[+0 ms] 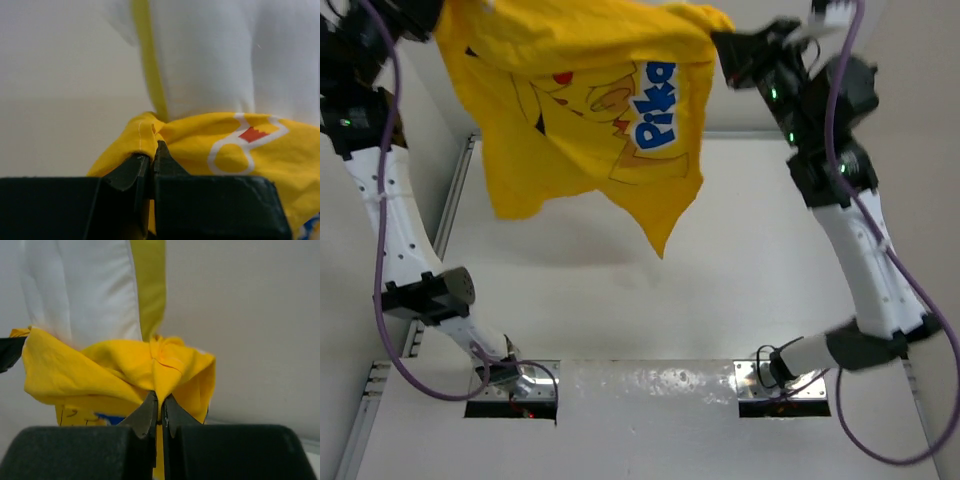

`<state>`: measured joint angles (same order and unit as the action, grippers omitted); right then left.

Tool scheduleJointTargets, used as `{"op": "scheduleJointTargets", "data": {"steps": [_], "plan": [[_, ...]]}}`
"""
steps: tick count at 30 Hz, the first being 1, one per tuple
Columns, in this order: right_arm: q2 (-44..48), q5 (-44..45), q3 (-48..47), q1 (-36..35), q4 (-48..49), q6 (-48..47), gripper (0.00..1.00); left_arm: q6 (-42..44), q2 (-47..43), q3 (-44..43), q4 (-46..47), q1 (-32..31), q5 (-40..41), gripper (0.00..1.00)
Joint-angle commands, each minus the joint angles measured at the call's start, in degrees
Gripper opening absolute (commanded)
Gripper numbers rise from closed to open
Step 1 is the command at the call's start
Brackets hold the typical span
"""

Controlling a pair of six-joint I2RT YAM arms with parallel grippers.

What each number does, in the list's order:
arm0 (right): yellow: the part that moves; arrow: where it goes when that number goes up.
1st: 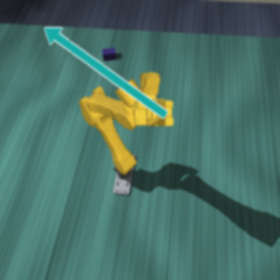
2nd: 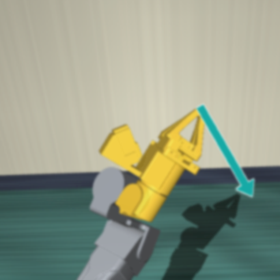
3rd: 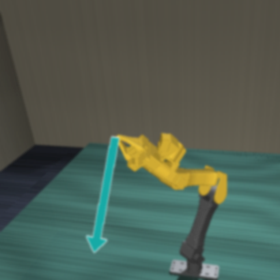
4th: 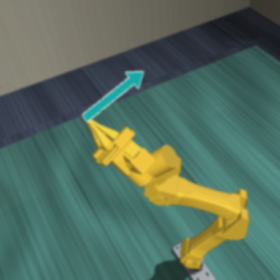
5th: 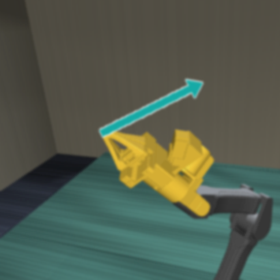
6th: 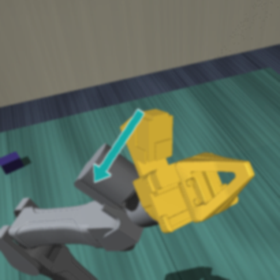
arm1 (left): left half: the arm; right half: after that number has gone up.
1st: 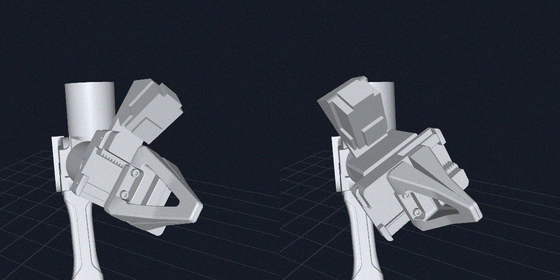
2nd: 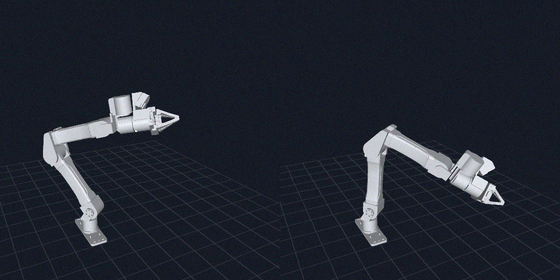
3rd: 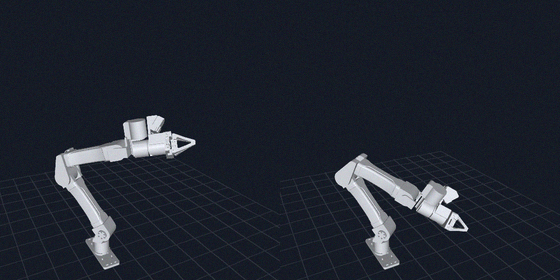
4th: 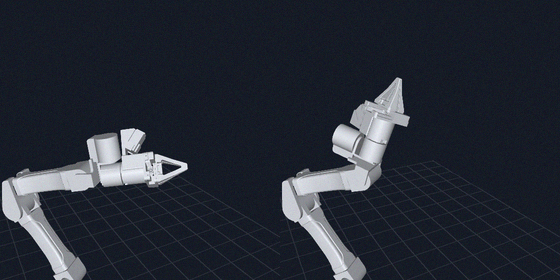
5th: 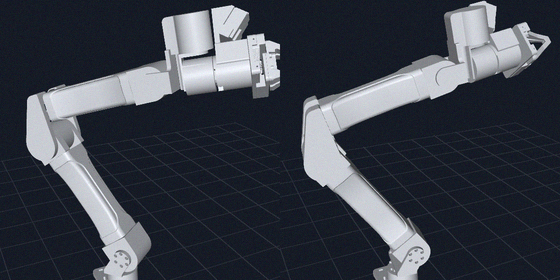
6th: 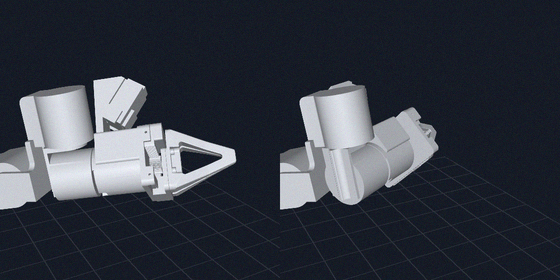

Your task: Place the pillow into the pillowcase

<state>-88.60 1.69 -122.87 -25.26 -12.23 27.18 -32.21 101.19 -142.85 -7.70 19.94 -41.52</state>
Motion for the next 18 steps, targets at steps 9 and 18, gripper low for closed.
{"op": "scheduleJointTargets", "data": {"steps": [9,18], "plan": [[-0.05,5.77,-11.93,0.29,-10.06,-4.95,0.00,8.44,-5.37,1.47,-3.68,-1.91,-1.26,0.00],[-2.39,4.37,-20.42,0.29,-6.51,-3.37,0.00,8.20,-6.76,9.09,3.86,-2.36,-1.85,0.00]]}}
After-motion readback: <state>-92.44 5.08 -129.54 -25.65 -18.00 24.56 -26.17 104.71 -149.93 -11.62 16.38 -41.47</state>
